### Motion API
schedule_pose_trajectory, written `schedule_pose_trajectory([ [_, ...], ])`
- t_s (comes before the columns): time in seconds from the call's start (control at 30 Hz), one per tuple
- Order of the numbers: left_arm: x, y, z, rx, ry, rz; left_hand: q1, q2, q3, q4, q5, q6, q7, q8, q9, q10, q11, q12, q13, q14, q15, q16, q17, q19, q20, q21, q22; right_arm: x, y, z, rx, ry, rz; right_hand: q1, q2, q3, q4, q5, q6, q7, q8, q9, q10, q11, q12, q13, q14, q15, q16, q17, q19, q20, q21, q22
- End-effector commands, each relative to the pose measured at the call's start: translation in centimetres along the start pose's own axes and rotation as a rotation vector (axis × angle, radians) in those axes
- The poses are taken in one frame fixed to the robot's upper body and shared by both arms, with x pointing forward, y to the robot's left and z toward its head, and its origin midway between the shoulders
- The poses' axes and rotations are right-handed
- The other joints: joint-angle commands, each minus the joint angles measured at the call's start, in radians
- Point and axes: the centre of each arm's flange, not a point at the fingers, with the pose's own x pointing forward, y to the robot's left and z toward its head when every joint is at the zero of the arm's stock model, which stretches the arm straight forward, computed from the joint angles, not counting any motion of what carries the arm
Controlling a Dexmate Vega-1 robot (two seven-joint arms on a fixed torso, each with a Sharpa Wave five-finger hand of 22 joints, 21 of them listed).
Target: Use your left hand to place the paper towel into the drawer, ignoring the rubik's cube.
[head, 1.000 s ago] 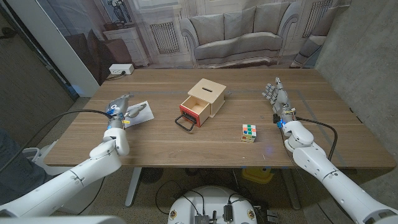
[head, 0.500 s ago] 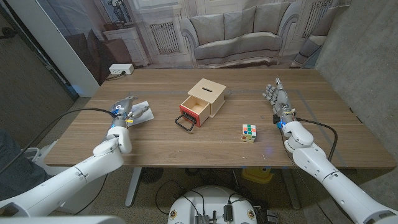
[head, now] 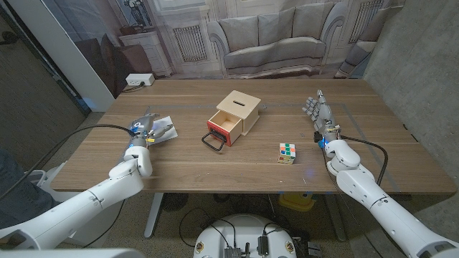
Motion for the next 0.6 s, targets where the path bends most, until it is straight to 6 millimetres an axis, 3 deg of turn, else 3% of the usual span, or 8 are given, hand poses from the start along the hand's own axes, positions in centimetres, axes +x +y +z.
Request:
schedule_pose_trajectory([
  [0.03,0.2,-1.1,-0.2,-0.013,0.007,-0.022,0.006,0.004,-0.006,0.001,0.004,0.006,0.0,0.0,0.006,0.004,-0.003,-0.001,0.002,-0.002,-0.105,-0.004,0.004,-0.002,0.001,0.0,0.004,0.2,0.0,0.1,-0.002,0.002,-0.005,0.0,0.005,-0.002,-0.003,0.0,0.013,0.001,-0.002,0.003,0.006,-0.002,0.0,0.005,0.006,0.005,-0.002,0.003,0.012,-0.02,-0.005,0.003],
  [0.6,0.1,-2.6,-1.1,-0.13,0.032,-0.051,0.014,0.006,-0.008,-0.002,0.008,0.01,0.003,-0.004,0.006,0.004,-0.001,-0.003,0.003,0.001,-0.104,-0.003,0.004,0.015,0.01,0.006,0.005,0.0,0.2,0.2,-0.011,0.013,-0.006,0.001,0.006,-0.004,-0.004,0.0,0.013,0.001,-0.002,0.003,0.007,-0.001,-0.001,0.005,0.007,0.005,-0.003,0.003,0.014,-0.019,-0.012,0.003],
])
